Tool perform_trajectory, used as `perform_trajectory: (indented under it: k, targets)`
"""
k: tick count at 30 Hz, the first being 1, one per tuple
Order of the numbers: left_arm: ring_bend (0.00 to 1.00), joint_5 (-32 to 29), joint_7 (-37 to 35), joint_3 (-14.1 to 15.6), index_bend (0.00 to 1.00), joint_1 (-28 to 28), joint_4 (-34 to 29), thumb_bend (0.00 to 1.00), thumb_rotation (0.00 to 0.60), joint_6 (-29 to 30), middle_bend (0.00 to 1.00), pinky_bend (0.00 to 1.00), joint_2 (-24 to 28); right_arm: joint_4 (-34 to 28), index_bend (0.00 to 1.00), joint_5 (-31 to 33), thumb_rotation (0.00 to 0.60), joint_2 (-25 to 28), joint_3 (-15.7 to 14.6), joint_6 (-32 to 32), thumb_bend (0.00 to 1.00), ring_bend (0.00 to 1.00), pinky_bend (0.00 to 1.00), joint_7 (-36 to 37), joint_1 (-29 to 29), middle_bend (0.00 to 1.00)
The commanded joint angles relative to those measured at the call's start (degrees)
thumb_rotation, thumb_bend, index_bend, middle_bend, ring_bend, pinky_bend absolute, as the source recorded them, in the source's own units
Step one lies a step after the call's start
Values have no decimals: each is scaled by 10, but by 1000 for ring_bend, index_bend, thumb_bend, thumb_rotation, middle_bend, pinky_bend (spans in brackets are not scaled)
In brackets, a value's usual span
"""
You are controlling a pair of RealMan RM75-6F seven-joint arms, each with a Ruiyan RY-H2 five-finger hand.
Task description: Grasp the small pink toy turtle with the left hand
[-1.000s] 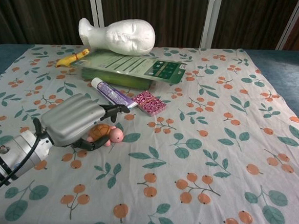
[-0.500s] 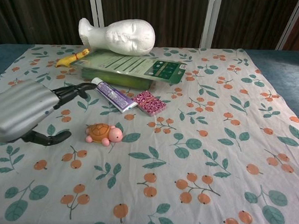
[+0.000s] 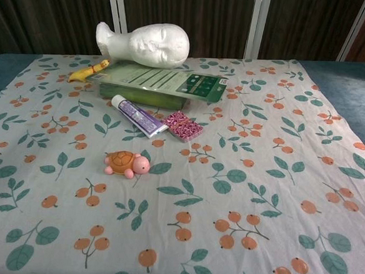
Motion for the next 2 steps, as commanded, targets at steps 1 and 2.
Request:
perform_trajectory:
  k: [1, 2]
  targets:
    - [0, -16, 1, -1, 0, 9, -28, 300, 600, -31, 41, 82, 22, -1, 0, -2, 600, -2, 0, 0, 173, 0, 0, -2, 1, 0]
    - [0, -19, 7, 0, 0, 9, -34, 299, 600, -41, 42, 82, 26, -1, 0, -2, 600, -2, -1, -1, 173, 0, 0, -2, 2, 0]
